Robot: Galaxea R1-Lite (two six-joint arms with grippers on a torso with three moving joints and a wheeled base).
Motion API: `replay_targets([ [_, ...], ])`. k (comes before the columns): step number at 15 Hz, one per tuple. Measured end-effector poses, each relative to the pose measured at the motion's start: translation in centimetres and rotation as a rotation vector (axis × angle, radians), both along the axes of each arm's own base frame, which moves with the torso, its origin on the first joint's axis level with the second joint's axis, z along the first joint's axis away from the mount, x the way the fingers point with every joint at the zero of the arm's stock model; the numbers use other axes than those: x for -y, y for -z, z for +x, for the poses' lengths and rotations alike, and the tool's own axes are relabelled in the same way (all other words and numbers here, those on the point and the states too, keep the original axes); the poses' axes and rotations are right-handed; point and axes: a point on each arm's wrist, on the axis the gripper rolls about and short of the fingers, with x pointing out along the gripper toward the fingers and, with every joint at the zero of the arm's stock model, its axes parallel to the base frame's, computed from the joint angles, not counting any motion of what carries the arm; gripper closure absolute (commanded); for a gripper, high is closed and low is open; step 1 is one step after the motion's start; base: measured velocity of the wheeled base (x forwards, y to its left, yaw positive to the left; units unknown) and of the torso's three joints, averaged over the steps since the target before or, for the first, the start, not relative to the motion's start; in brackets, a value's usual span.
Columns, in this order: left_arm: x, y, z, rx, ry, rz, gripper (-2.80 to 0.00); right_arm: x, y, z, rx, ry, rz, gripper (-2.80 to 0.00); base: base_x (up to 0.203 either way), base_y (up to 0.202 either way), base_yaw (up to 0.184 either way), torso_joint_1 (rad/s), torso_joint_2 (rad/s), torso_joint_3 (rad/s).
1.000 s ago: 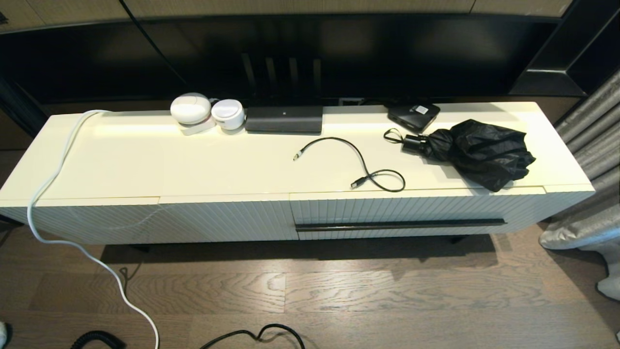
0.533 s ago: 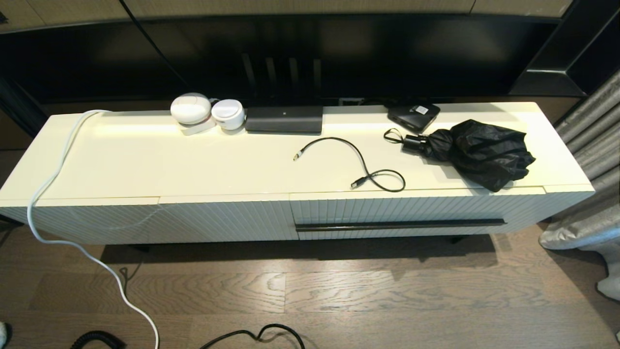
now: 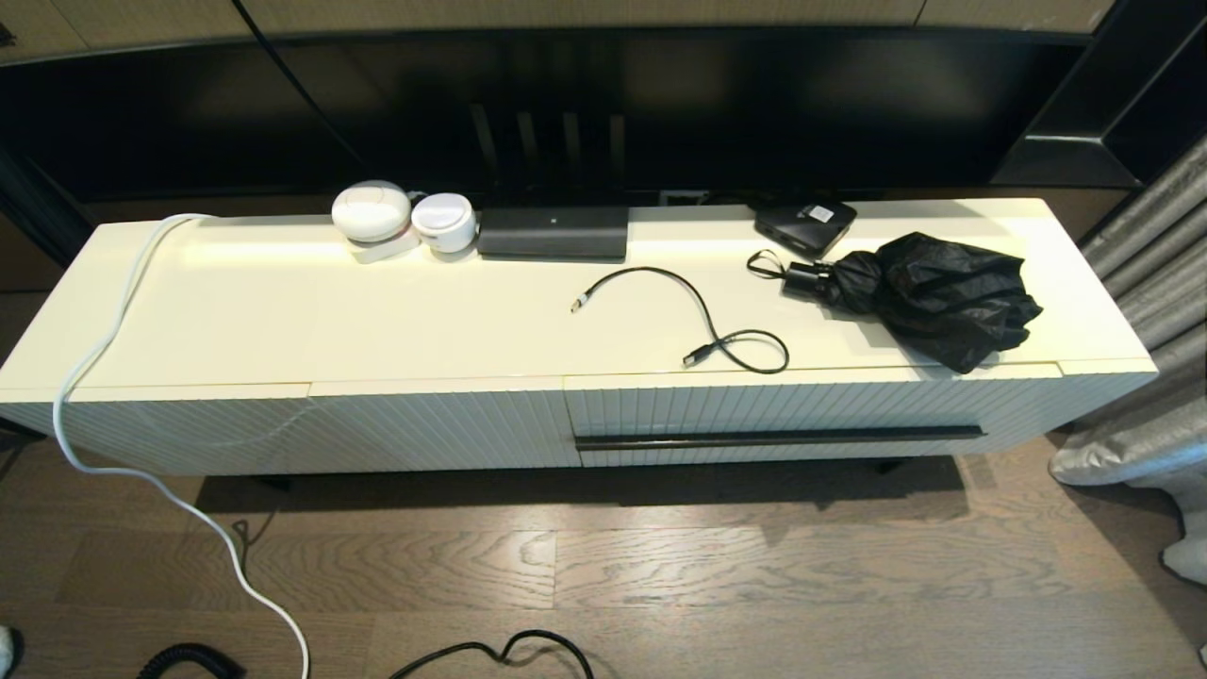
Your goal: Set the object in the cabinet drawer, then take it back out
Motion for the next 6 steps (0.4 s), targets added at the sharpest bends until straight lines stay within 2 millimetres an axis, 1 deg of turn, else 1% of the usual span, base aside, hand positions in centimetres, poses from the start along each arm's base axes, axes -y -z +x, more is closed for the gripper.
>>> replay_targets([
  [6, 0.0, 0.0, 0.0, 0.0, 0.001, 0.0, 0.0, 0.0, -0.03, 0.0, 0.002, 0.002, 0.014, 0.0, 0.0, 0.0, 0.0, 0.0, 0.0, 0.0],
])
